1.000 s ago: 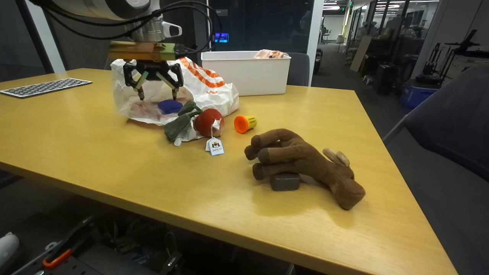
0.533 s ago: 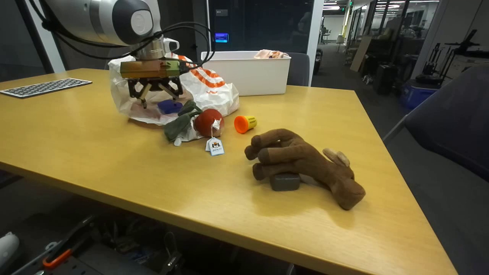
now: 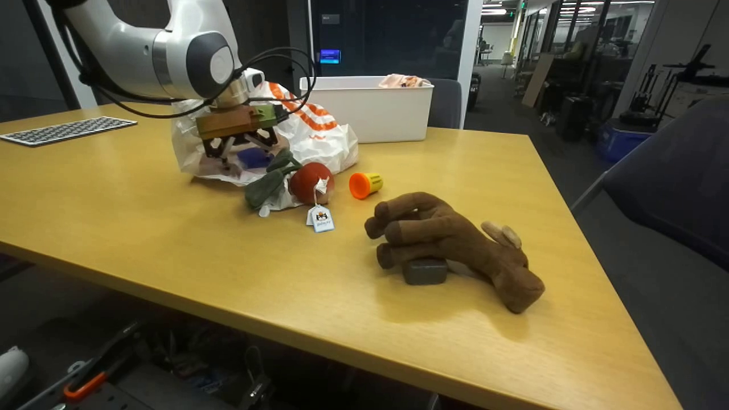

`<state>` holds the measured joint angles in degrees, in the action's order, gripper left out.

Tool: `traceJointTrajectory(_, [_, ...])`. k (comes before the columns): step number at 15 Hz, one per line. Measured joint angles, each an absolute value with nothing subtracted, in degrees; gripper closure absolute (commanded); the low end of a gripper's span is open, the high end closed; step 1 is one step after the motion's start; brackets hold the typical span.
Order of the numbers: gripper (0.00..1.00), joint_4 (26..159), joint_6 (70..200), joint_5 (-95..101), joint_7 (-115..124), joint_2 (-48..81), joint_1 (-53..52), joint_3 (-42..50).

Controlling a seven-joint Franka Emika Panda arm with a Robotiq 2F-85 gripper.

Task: Remove the items from the plastic bag and place them on the table.

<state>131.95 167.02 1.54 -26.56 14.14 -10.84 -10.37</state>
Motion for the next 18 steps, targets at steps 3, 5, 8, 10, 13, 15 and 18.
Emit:
traceJointTrajectory(3, [0.00,131.5,169.4,2.9,-26.6,15.0,-9.7,-11.3])
traceJointTrajectory(5, [0.00,131.1,170.4,2.6,-26.7,14.9,-8.7,-12.6])
traceJointTrajectory(8, [0.00,130.1,170.6,2.2,-26.5,14.8,-8.4,-13.7])
traceJointTrajectory(10, [0.00,129.4,170.6,3.8,-25.1,15.2,-8.4,-13.3])
traceJointTrajectory(13, [0.00,128.2,170.5,6.8,-23.1,16.7,-8.4,-11.7])
traceJointTrajectory(15, [0.00,127.3,170.3,8.5,-22.0,18.1,-8.4,-10.3])
traceJointTrajectory(18, [0.26,125.9,170.1,9.9,-20.8,20.2,-8.4,-9.0])
